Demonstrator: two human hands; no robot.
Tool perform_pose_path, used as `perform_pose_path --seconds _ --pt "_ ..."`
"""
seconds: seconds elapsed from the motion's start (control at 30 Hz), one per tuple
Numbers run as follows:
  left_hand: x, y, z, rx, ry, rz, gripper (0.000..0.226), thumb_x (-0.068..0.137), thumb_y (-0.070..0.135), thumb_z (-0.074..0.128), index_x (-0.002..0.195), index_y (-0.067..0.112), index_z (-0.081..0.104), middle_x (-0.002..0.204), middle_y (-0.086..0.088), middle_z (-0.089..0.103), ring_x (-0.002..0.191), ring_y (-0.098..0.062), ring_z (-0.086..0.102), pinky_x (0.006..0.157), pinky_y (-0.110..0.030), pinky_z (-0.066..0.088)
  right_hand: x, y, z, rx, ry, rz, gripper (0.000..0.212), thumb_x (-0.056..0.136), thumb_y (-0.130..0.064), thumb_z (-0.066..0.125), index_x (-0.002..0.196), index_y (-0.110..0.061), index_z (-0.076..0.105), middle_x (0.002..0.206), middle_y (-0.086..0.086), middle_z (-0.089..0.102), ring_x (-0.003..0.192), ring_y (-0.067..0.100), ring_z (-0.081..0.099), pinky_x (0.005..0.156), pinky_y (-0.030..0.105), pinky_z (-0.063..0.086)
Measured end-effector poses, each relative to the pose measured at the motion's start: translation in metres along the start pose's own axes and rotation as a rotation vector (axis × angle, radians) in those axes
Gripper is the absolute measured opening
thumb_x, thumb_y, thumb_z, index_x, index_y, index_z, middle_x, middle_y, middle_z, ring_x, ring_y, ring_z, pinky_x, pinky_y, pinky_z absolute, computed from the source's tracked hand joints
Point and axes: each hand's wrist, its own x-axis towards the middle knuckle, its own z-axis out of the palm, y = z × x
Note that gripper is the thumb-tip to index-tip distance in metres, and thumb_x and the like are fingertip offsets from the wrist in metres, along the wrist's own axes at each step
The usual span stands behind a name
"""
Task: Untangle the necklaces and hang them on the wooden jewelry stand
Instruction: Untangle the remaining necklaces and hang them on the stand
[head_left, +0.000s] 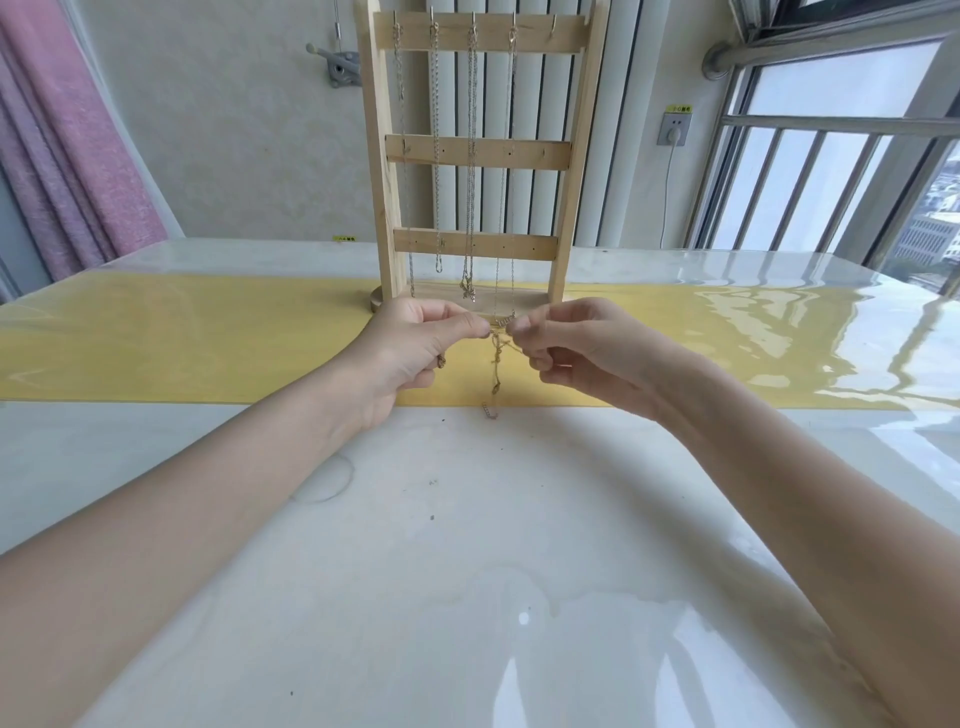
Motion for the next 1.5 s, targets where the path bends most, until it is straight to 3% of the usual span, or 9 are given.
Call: perform_pose_path --seconds 0.2,0.3,0.47,0.63,0.77,0.97,1.13,1.27,1.5 --pt "0.0 -0.005 0.005 -0.09 -0.024 0.03 0.017 0.09 0.014 0.059 0.073 0.016 0.056 0.053 0.008 0.039 0.047 -0.005 0.04 0.041 -0.014 0.037 0.002 0.002 0.004 -0.17 0.109 -0.004 0.015 0.085 -0.007 0.066 0.071 -0.009 0.06 0.059 0.0 0.053 0.055 0.011 0.048 0.052 0.018 0.037" --pt "0.0 -0.008 0.007 -0.081 0.009 0.078 0.02 0.091 0.009 0.057 0.071 0.014 0.055 0.064 0.002 0.047 0.052 -0.003 0.054 0.049 -0.016 0.048 0.002 0.001 0.005 -0.055 0.135 0.006 0.012 0.087 -0.007 0.064 0.075 -0.009 0.061 0.061 0.0 0.055 0.062 0.013 0.053 0.059 0.02 0.041" --pt "0.0 -0.011 0.01 -0.084 0.035 0.116 0.022 0.09 0.006 0.057 0.069 0.012 0.054 0.068 -0.001 0.051 0.063 -0.007 0.057 0.061 -0.015 0.054 0.002 -0.006 0.003 0.344 0.138 -0.04 0.015 0.091 -0.003 0.056 0.077 -0.01 0.058 0.066 0.001 0.054 0.068 0.014 0.064 0.059 0.018 0.047" --pt "0.0 -0.009 0.011 -0.235 0.024 0.067 0.023 0.09 0.0 0.055 0.068 0.006 0.051 0.074 -0.006 0.054 0.069 -0.012 0.063 0.069 -0.015 0.055 0.001 -0.004 0.004 0.314 0.121 -0.009 0.014 0.09 -0.003 0.058 0.079 -0.01 0.059 0.069 0.001 0.054 0.058 0.014 0.058 0.051 0.02 0.045" --pt "0.0 -0.004 0.013 -0.402 0.043 0.029 0.026 0.091 -0.003 0.052 0.067 0.007 0.047 0.071 -0.008 0.06 0.061 -0.012 0.065 0.064 -0.016 0.055 0.0 -0.006 0.005 0.31 0.066 0.029 0.017 0.091 0.001 0.054 0.079 -0.009 0.062 0.069 0.001 0.054 0.054 0.013 0.055 0.047 0.019 0.043" --pt "0.001 -0.005 0.012 -0.334 0.118 0.056 0.026 0.088 -0.003 0.054 0.065 0.007 0.047 0.07 -0.008 0.06 0.056 -0.01 0.061 0.062 -0.016 0.055 -0.002 -0.007 0.016 -0.054 0.141 0.074 0.026 0.088 0.009 0.051 0.07 -0.004 0.064 0.068 0.007 0.059 0.056 0.01 0.056 0.052 0.015 0.047" --pt "0.0 -0.007 0.013 -0.104 0.153 0.112 0.023 0.087 0.001 0.057 0.068 0.009 0.046 0.073 -0.007 0.063 0.053 -0.009 0.063 0.071 -0.026 0.056 -0.004 -0.013 0.027 -0.59 0.229 0.001 0.024 0.084 0.003 0.052 0.078 -0.007 0.073 0.059 0.001 0.061 0.036 0.001 0.044 0.05 0.011 0.04" --pt "-0.004 -0.008 0.014 0.098 0.162 0.204 0.018 0.084 0.007 0.06 0.07 0.012 0.049 0.076 -0.004 0.066 0.062 -0.017 0.068 0.085 -0.042 0.054 -0.005 -0.014 0.029 -0.645 0.192 -0.003 0.015 0.084 -0.001 0.06 0.084 -0.005 0.074 0.056 -0.001 0.061 0.035 0.002 0.039 0.041 0.012 0.032" --pt "-0.005 -0.008 0.015 0.189 0.139 0.222 0.017 0.083 0.003 0.059 0.07 0.01 0.05 0.067 -0.002 0.066 0.064 -0.018 0.07 0.078 -0.045 0.056 -0.005 -0.011 0.023 -0.582 0.091 0.088 0.009 0.079 -0.003 0.069 0.085 -0.002 0.076 0.054 -0.004 0.062 0.04 0.002 0.041 0.05 0.011 0.04"
